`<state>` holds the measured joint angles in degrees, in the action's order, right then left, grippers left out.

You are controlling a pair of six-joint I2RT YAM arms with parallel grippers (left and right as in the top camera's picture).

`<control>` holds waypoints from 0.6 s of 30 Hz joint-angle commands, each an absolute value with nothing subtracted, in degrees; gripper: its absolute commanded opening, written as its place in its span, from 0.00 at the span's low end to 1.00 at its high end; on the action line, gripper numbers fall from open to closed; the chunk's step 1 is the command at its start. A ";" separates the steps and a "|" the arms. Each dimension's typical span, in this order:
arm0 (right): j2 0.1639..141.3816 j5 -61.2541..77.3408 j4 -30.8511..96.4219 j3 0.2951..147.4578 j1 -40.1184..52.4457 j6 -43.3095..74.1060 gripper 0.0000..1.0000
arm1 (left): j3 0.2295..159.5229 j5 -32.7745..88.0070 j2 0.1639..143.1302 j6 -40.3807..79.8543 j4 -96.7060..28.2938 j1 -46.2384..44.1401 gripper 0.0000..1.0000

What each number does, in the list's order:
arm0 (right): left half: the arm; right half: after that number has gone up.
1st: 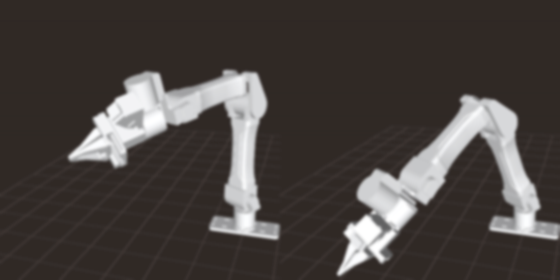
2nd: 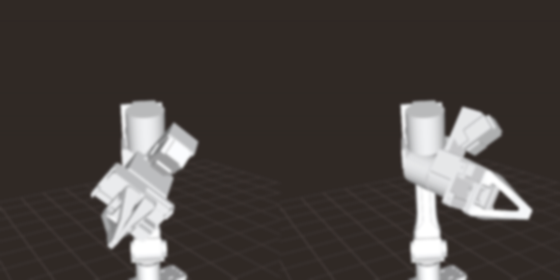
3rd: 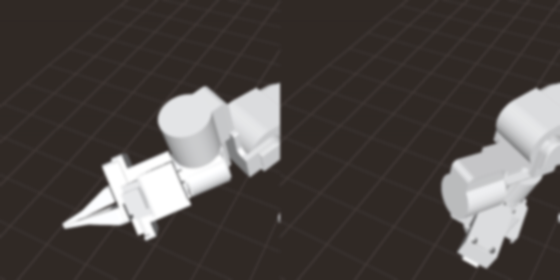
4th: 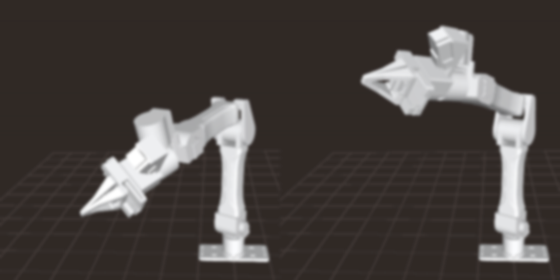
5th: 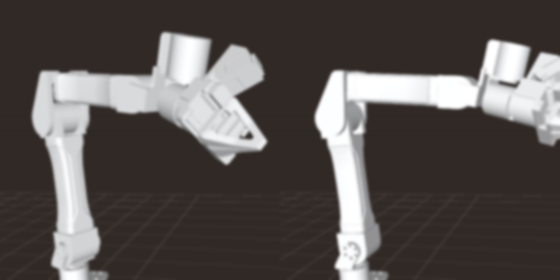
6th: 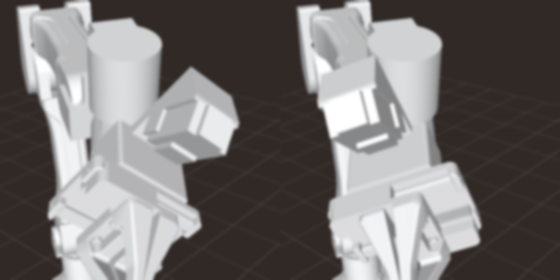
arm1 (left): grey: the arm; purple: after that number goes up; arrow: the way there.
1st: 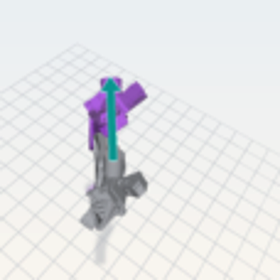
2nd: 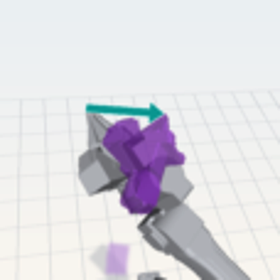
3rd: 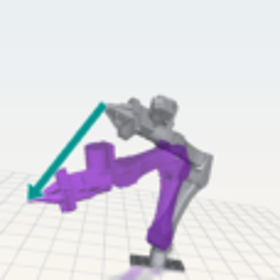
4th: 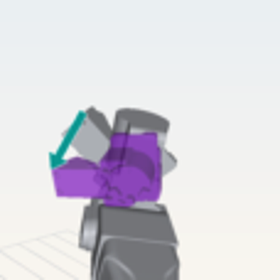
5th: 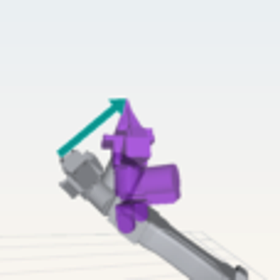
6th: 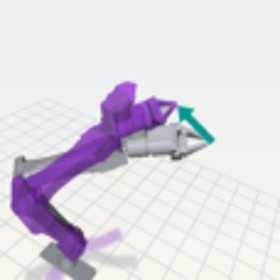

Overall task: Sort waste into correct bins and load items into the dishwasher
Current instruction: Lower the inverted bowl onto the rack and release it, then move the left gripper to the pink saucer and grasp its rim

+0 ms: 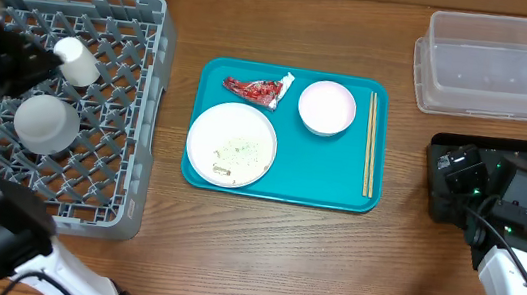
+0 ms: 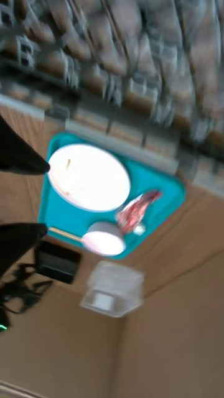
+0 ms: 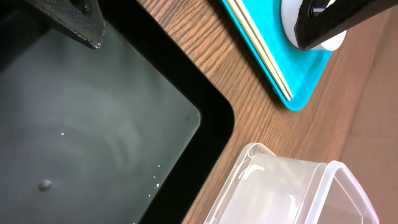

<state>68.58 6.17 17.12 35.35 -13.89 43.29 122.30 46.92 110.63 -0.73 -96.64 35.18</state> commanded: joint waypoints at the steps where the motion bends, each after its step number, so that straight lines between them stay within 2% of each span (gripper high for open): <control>1: 68.01 6.28 16.80 36.77 -14.02 43.29 1.00 | 123.94 47.81 105.25 -3.29 -96.82 27.38 0.38; 5: 68.01 6.28 16.80 36.77 -14.00 43.29 1.00 | 123.92 37.06 104.49 -3.22 -96.66 14.26 0.48; 9: 68.01 6.28 16.80 36.77 -14.02 43.29 1.00 | 123.90 28.23 105.78 -3.22 -95.55 0.34 0.52; 11: 68.01 6.26 16.80 36.77 -14.00 43.29 1.00 | 123.90 25.06 106.85 -3.20 -94.06 -6.98 0.63; 13: 68.01 6.28 16.80 36.77 -14.00 43.29 1.00 | 123.90 21.21 108.38 -3.18 -91.72 -13.54 0.89; 14: 68.01 6.26 16.80 36.77 -14.00 43.29 1.00 | 123.90 18.98 109.16 -3.18 -90.48 -16.43 0.90; 16: 68.01 6.28 16.80 36.77 -14.02 43.29 1.00 | 123.90 13.17 111.24 -2.37 -87.39 -21.91 1.00; 18: 68.01 6.28 16.80 36.77 -14.02 43.29 1.00 | 123.90 7.31 113.67 -0.01 -84.38 -26.24 1.00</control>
